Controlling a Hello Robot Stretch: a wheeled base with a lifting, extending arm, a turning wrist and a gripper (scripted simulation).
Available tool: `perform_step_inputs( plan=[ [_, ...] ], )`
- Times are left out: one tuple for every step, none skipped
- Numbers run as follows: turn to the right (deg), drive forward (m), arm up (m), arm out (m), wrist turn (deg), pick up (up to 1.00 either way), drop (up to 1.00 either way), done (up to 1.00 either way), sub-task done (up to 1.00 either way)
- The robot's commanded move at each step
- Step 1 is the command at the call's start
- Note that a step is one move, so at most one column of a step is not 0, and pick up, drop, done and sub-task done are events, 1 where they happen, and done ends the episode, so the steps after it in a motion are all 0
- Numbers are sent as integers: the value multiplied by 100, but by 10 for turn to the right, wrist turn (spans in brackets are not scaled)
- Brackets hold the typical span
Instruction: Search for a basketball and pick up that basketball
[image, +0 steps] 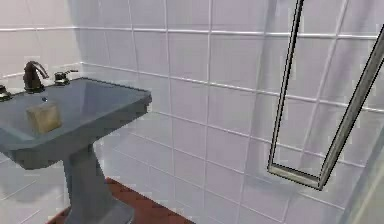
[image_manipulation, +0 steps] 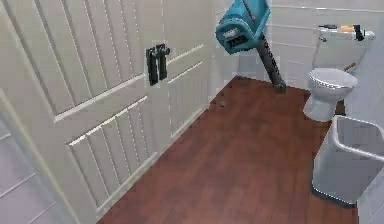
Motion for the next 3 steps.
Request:
perform_step_inputs(
  plan=[
    [-450,0,0,0,0,0,0,0,0],
    [-450,0,0,0,0,0,0,0,0],
    [-210,0,0,0,0,0,0,0,0]
  ],
)
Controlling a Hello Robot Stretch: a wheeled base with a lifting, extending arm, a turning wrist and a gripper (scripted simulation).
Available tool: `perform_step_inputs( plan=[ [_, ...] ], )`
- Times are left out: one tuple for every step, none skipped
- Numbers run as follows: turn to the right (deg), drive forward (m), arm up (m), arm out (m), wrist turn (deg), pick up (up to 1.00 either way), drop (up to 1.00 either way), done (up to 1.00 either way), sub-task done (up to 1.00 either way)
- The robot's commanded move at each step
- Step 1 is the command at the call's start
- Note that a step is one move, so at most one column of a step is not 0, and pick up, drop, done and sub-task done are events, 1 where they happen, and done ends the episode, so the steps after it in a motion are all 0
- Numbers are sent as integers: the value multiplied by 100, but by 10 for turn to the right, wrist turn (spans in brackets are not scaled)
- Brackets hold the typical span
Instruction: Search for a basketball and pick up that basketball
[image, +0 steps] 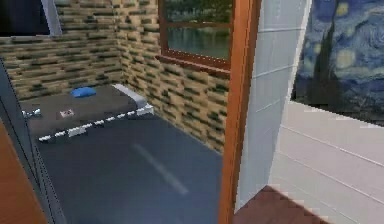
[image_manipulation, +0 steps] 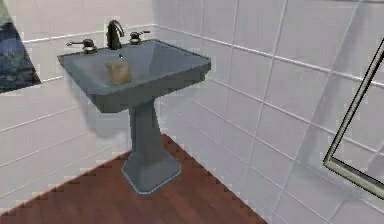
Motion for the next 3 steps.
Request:
perform_step_inputs(
  plan=[
    [0,55,0,0,0,0,0,0,0],
    [-210,0,0,0,0,0,0,0,0],
    [0,80,0,0,0,0,0,0,0]
  ],
)
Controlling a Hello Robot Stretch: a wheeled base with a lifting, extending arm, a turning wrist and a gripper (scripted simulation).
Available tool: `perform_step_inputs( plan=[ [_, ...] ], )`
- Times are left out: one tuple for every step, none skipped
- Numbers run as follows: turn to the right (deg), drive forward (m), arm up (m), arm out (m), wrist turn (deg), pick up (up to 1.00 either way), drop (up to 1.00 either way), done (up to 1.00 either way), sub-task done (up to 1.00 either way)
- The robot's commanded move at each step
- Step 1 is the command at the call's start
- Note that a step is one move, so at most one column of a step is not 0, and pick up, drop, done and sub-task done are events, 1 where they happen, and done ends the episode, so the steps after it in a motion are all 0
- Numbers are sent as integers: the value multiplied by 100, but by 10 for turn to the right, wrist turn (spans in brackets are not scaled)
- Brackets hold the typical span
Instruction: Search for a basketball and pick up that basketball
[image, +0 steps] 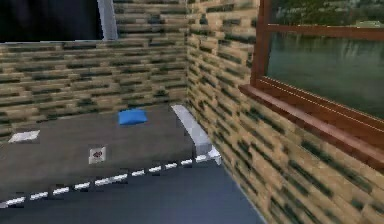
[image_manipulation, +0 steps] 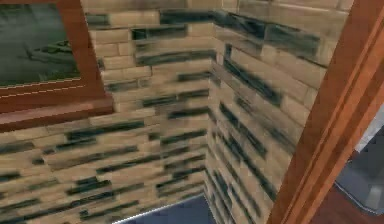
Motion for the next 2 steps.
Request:
perform_step_inputs(
  plan=[
    [-360,0,0,0,0,0,0,0,0],
    [0,95,0,0,0,0,0,0,0]
  ],
)
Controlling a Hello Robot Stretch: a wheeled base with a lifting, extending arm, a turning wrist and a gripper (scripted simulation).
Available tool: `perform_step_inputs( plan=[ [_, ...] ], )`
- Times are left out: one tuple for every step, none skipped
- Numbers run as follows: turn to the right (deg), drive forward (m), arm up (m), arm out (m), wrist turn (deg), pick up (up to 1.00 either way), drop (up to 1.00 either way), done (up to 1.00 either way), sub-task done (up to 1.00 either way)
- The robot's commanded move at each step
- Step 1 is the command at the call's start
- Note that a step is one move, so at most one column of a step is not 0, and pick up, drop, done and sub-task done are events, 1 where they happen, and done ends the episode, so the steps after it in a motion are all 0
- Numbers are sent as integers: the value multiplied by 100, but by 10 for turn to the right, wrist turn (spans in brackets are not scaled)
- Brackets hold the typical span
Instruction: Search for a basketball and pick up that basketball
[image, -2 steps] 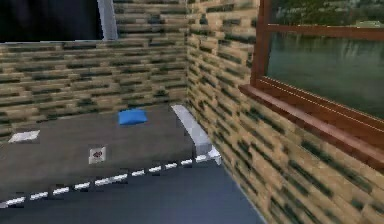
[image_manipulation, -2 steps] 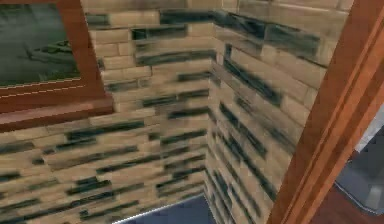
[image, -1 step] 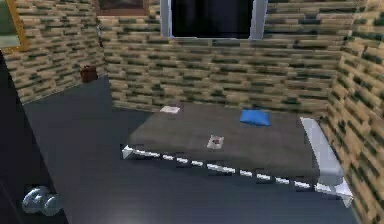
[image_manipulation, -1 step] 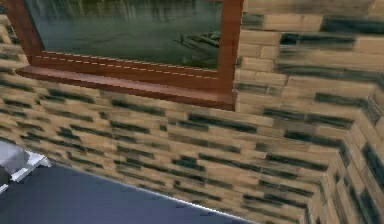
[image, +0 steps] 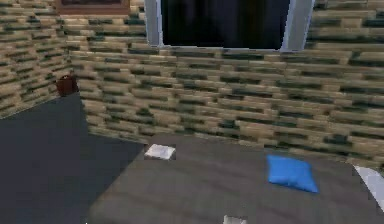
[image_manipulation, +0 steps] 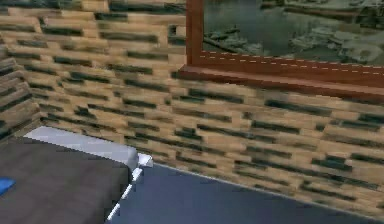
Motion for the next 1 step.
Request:
perform_step_inputs(
  plan=[
    [-450,0,0,0,0,0,0,0,0]
  ],
)
